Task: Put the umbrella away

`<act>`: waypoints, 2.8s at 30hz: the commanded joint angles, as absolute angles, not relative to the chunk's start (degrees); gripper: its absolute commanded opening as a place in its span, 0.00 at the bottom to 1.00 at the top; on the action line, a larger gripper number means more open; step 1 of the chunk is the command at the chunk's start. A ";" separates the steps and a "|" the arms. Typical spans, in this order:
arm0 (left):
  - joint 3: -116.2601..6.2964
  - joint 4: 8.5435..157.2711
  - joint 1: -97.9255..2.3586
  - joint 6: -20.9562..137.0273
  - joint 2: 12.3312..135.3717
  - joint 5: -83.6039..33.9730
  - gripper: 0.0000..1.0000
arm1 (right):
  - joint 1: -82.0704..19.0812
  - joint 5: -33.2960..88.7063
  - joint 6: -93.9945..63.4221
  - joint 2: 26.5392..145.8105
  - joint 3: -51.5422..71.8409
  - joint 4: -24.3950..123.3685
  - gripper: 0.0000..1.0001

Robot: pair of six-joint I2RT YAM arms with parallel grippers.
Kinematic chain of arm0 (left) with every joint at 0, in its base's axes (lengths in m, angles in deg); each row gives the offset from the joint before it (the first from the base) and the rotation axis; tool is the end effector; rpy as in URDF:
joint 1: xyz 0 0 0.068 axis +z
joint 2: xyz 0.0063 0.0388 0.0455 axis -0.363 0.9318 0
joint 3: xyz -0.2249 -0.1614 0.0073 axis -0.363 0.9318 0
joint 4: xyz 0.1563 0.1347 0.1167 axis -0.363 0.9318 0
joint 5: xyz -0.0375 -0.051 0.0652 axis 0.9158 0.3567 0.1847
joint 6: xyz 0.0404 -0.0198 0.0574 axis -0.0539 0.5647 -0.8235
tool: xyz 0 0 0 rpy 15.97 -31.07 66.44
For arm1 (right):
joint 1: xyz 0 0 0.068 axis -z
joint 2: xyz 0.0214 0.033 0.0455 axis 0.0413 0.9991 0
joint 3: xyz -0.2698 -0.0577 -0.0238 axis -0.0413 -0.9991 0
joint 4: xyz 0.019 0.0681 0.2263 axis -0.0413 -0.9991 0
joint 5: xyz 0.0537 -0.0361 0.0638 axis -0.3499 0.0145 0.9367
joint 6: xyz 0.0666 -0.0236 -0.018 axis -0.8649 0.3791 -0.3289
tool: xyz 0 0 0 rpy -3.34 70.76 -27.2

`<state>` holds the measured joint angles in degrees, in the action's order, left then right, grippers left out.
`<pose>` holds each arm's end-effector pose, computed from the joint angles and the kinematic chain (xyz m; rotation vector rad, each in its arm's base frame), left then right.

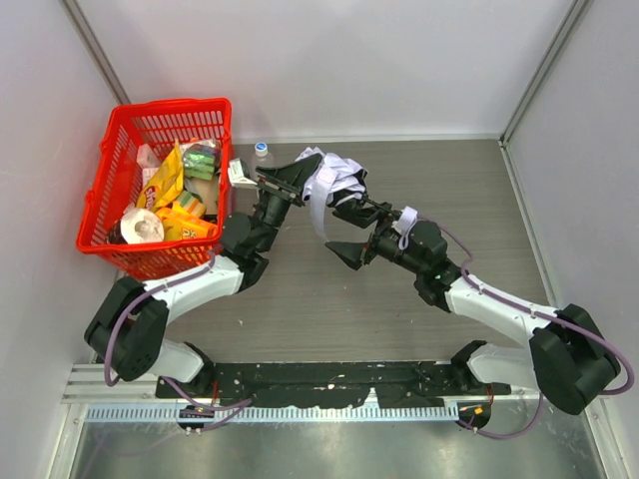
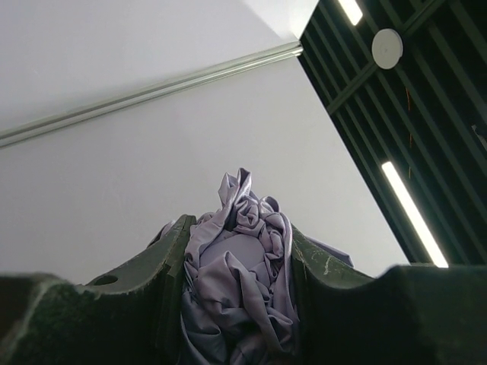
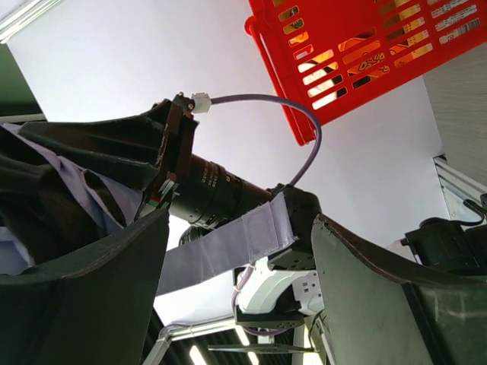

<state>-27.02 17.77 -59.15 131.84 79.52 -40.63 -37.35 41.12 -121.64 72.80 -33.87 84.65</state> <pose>0.2457 -0.1810 0.3630 -0.6264 1.0704 -1.8531 0.2013 0.1675 0.2778 1.0436 1.8954 2.1023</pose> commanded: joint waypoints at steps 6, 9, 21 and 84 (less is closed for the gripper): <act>-30.36 7.15 -59.34 134.43 81.23 -42.13 0.00 | -41.30 38.61 -125.89 72.69 -32.87 89.19 0.79; -30.80 6.26 -59.52 137.06 82.73 -41.87 0.00 | -41.57 39.49 -125.72 73.30 -32.88 90.33 0.77; -28.61 2.75 -61.71 140.67 83.53 -43.71 0.00 | -41.92 38.79 -127.39 76.81 -33.05 95.88 0.53; -36.50 117.26 -63.82 123.71 83.69 -40.80 0.00 | -39.09 30.35 -38.91 53.70 -26.98 84.02 0.01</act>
